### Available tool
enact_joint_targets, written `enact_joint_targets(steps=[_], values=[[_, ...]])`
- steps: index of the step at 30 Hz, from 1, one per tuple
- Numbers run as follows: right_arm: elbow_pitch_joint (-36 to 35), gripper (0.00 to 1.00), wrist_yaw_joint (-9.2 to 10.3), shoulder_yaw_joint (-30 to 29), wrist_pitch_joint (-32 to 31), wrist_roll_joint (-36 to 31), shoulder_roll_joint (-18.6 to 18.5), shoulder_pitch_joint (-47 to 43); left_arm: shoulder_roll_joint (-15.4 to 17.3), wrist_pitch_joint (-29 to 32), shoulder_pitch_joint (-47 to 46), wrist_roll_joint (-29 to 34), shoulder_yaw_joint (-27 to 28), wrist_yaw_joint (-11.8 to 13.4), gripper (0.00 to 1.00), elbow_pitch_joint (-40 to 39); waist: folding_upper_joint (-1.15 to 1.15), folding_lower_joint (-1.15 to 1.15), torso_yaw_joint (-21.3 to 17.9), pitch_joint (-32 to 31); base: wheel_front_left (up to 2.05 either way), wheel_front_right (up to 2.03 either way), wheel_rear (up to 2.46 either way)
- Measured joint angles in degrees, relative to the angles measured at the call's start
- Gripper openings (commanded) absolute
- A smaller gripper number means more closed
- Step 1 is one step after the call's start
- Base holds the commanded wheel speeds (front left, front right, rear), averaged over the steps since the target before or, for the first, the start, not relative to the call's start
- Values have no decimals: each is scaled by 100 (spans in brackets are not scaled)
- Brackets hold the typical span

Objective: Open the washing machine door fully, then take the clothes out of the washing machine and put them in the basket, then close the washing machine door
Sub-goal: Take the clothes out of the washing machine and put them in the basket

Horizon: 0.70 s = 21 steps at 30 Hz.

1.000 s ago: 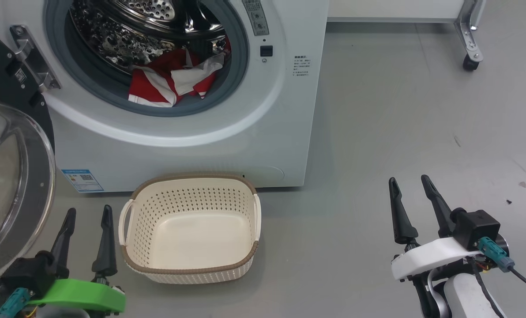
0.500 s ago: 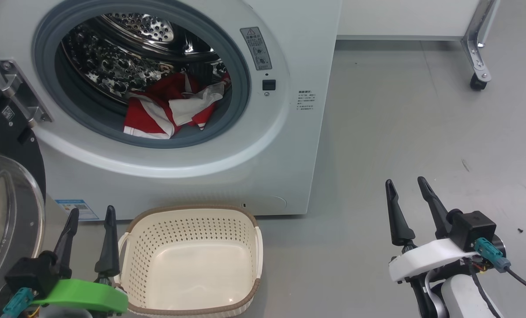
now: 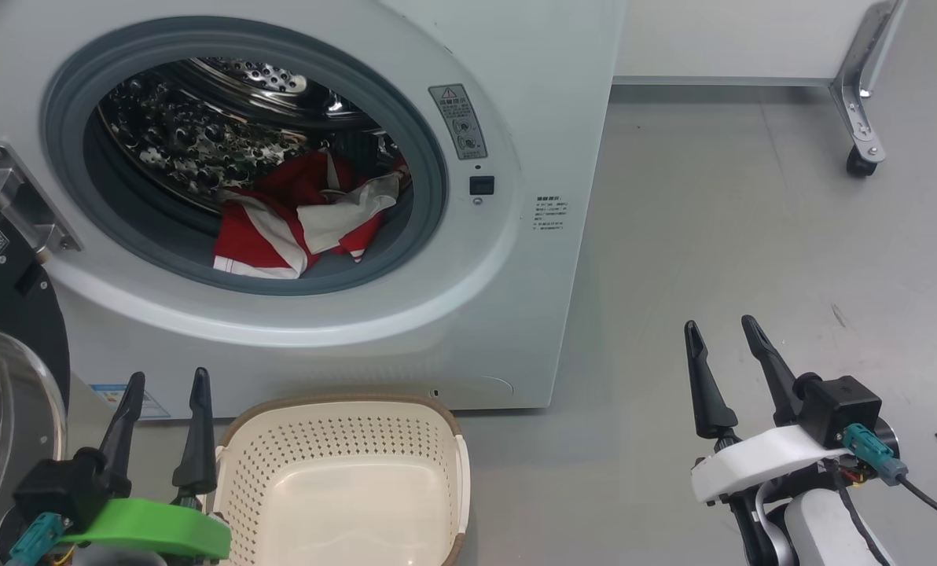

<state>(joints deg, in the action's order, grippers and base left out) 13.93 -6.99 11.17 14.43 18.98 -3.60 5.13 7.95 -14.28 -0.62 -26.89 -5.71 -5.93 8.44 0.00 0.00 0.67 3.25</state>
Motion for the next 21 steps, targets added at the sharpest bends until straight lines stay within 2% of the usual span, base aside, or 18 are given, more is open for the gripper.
enact_joint_targets(steps=[21], values=[[-7, 100, 0, -52, 0, 1, 3, 0, 1, 0, 2, 0, -9, -41, 100, -3, 0, 0, -12, 84, 11, -11, 0]])
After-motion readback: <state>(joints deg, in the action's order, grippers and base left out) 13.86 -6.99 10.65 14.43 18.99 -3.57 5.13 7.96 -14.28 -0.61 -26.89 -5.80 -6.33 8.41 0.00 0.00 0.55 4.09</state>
